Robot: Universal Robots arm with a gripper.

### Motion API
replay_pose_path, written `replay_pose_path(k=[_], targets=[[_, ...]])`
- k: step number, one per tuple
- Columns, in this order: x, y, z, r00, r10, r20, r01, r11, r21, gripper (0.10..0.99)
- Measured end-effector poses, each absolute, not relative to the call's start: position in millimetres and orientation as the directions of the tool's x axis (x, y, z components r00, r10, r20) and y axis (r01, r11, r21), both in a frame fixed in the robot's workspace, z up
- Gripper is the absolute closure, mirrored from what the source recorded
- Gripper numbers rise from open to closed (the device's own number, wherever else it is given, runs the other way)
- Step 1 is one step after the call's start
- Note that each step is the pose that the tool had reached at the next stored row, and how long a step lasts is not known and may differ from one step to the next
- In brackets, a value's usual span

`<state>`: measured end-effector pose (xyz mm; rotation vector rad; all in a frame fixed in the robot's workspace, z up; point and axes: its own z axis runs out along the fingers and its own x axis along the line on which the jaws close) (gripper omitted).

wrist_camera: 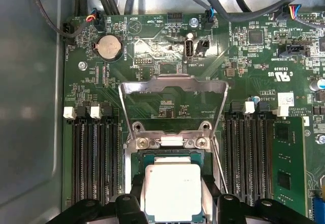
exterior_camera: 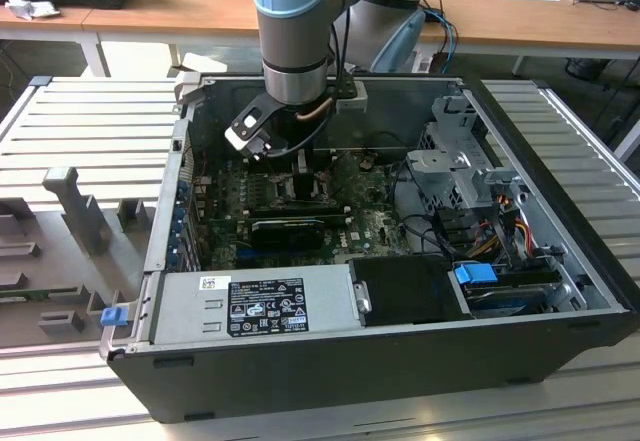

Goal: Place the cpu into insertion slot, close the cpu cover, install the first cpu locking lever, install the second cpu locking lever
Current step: 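Place the cpu into insertion slot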

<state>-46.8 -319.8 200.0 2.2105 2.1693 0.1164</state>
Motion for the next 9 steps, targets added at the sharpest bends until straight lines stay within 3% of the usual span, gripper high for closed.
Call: replay_pose_path(k=[5,6,9], targets=[[-46.8,-319.8,200.0,0.018,1.0,0.023,0.996,-0.02,0.083,0.549],[-46.8,-319.8,200.0,0.018,1.0,0.022,0.996,-0.02,0.083,0.482],[-46.8,-319.8,200.6,0.018,1.0,0.022,0.996,-0.02,0.083,0.482]])
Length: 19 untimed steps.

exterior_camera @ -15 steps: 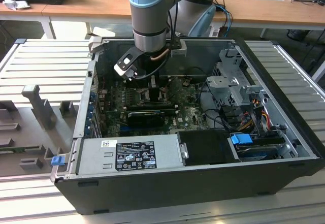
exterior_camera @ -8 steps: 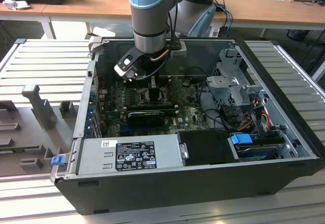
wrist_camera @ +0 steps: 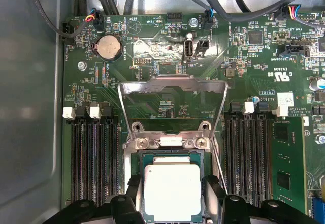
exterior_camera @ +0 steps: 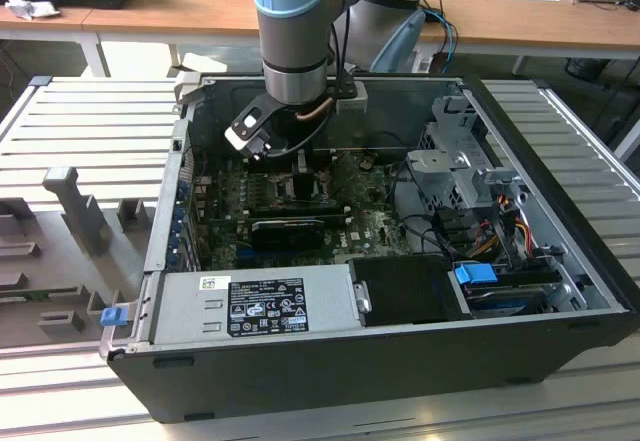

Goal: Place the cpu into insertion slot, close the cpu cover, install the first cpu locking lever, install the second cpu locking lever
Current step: 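Place the cpu into insertion slot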

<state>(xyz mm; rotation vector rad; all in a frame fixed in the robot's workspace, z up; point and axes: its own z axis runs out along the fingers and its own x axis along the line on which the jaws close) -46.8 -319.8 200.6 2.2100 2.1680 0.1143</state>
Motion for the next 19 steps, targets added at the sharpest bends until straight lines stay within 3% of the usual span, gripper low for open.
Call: replay_pose_path(k=[13,16,18,19], targets=[[-46.8,-319.8,216.1,0.019,1.0,0.022,0.996,-0.021,0.083,0.498],[-46.8,-319.8,217.0,0.019,1.0,0.022,0.996,-0.021,0.083,0.749],[-46.8,-319.8,217.4,0.019,1.0,0.022,0.996,-0.021,0.083,0.871],[-46.8,-319.8,217.6,0.019,1.0,0.022,0.996,-0.021,0.083,0.871]])
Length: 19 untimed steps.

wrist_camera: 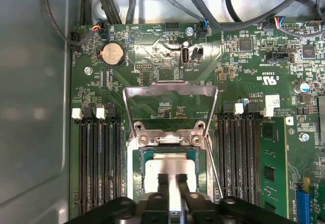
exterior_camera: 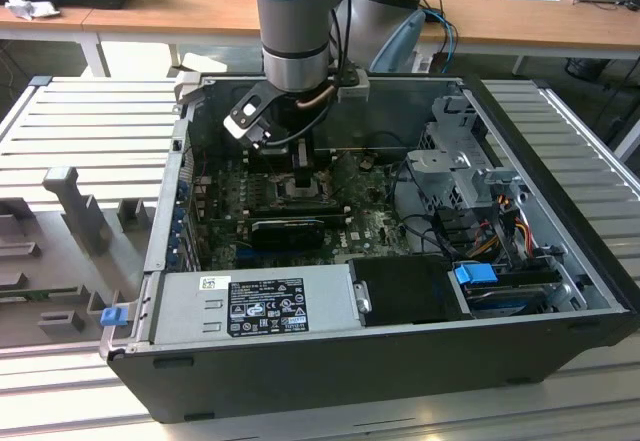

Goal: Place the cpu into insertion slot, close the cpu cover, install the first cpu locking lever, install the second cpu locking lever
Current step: 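Place the cpu into insertion slot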

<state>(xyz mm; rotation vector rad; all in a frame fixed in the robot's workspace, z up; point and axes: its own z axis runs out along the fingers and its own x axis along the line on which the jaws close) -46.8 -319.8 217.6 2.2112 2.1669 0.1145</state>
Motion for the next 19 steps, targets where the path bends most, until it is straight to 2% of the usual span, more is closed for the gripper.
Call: replay_pose_path(k=[1,19], targets=[[-46.8,-319.8,217.9,0.019,1.0,0.022,0.996,-0.021,0.083,0.98],[-46.8,-319.8,222.6,0.022,1.0,0.022,0.996,-0.024,0.082,0.98]])
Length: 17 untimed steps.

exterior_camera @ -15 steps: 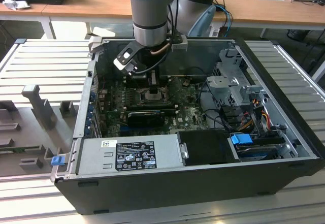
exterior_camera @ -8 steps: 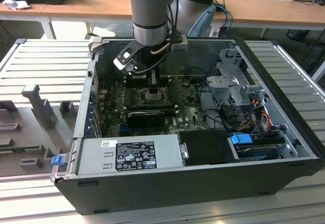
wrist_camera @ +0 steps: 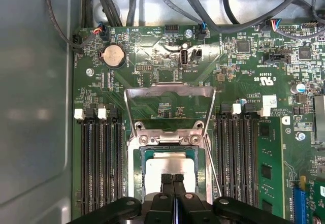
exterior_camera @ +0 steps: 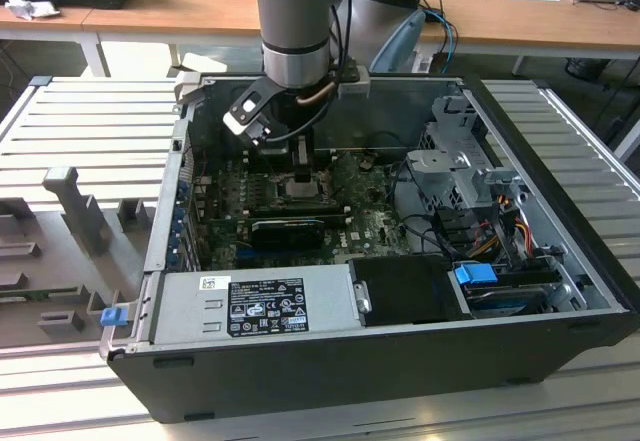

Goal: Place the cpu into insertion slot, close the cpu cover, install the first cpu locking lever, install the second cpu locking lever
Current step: 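Place the cpu into insertion slot, then close the cpu cover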

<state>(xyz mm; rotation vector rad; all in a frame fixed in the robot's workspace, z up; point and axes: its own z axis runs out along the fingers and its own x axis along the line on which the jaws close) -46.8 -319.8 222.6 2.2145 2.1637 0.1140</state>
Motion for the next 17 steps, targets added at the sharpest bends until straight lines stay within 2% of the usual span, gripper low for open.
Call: replay_pose_path(k=[17], targets=[[-41.7,-321.9,229.9,0.023,0.999,0.031,0.997,-0.025,0.08,0.98]])
